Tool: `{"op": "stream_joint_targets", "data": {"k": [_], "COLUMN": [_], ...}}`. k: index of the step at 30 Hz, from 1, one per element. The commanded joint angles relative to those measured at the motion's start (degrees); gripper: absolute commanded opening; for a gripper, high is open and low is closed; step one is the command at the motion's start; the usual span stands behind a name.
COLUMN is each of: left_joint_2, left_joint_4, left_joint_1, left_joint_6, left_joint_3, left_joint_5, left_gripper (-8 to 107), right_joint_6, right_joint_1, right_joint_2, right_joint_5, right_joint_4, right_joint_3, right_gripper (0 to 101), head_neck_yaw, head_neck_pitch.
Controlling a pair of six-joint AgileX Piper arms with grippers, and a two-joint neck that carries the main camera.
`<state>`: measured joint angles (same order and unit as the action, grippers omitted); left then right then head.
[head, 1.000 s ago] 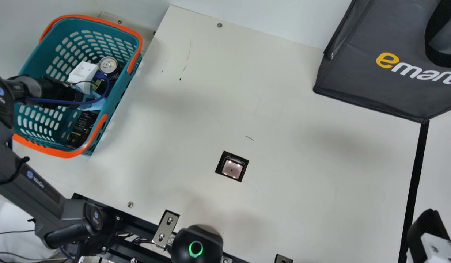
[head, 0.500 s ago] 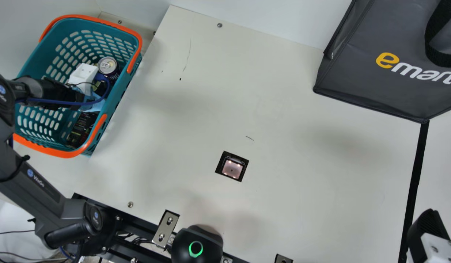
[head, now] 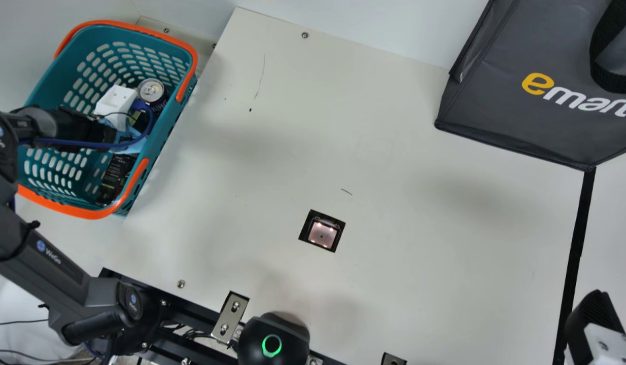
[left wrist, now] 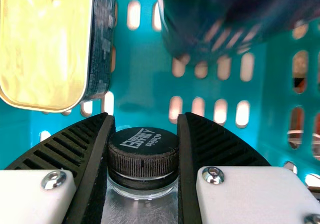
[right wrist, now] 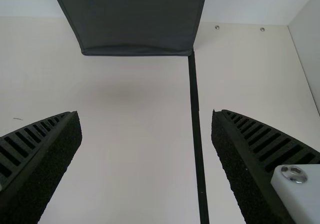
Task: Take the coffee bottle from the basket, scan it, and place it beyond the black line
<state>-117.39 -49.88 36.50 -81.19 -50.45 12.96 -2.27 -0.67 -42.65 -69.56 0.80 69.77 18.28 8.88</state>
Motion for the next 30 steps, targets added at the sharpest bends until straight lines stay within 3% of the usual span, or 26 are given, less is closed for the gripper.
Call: {"op": "stream_joint_targets", "data": {"k": [1, 13, 30], "left_joint_2": [1.0, 8.3, 20.3], "left_joint_4": [-0.2, 1.2, 8.2], "left_joint_1": [-0.1, 0.8, 5.4], "left_joint_6": [0.0, 1.9, 9.4], "left_joint_3": [0.1, 0.2, -0.9], "left_joint_5": [0.4, 4.6, 13.1], "left_gripper": [10, 10, 10], "right_joint_6": [0.0, 0.0, 0.0], "right_joint_1": [0.0, 0.0, 0.0], "right_joint_2": [0.0, 0.0, 0.0], "right_joint_5": [0.0, 0.0, 0.0], "right_joint_4": [0.0, 0.0, 0.0], "right_joint_3": [0.0, 0.0, 0.0], "right_gripper": [91, 91, 91], "head_neck_yaw": [0.1, 0.1, 0.1], "head_neck_pitch": [-1.0, -1.0, -1.0]}}
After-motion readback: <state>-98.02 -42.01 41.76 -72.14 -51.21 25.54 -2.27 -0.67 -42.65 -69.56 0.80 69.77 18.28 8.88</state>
